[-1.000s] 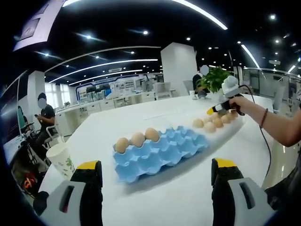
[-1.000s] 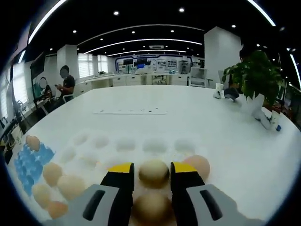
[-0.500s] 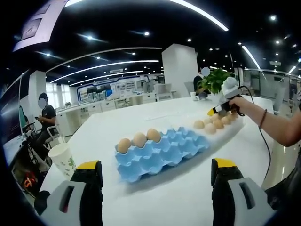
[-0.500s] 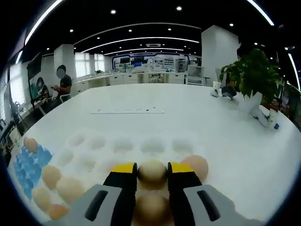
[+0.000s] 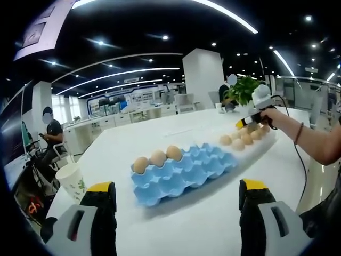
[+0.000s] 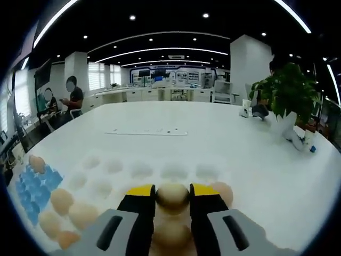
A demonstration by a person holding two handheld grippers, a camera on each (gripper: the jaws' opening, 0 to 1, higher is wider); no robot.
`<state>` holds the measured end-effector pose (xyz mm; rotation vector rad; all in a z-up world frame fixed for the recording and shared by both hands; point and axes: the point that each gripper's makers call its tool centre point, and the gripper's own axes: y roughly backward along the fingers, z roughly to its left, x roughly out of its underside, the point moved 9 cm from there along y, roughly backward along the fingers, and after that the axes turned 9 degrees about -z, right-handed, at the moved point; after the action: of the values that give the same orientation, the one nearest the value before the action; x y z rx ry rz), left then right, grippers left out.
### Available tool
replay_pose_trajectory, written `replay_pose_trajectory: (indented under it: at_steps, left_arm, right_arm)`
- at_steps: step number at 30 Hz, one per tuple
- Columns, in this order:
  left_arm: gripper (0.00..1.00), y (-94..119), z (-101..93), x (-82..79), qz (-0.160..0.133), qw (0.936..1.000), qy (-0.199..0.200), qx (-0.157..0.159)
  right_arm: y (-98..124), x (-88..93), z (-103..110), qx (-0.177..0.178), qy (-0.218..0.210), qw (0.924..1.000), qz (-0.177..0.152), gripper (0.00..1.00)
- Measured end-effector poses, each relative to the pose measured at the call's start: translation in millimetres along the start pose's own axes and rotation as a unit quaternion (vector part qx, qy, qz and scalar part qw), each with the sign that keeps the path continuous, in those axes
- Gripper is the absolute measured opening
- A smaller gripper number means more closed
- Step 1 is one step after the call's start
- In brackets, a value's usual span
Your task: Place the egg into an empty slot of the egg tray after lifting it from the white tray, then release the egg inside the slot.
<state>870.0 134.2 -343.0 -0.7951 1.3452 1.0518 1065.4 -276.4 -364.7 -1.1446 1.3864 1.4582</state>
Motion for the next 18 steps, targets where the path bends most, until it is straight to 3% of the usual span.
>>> replay_pose_trajectory:
  at_steps: [18]
  left_arm:
    - [0.98, 3.6, -2.4, 1.2, -0.003, 1.0, -0.004, 0.006]
  right_arm:
    - [12.5, -16.0, 13.0, -0.024, 0.006, 0.9989, -0.039, 0.26]
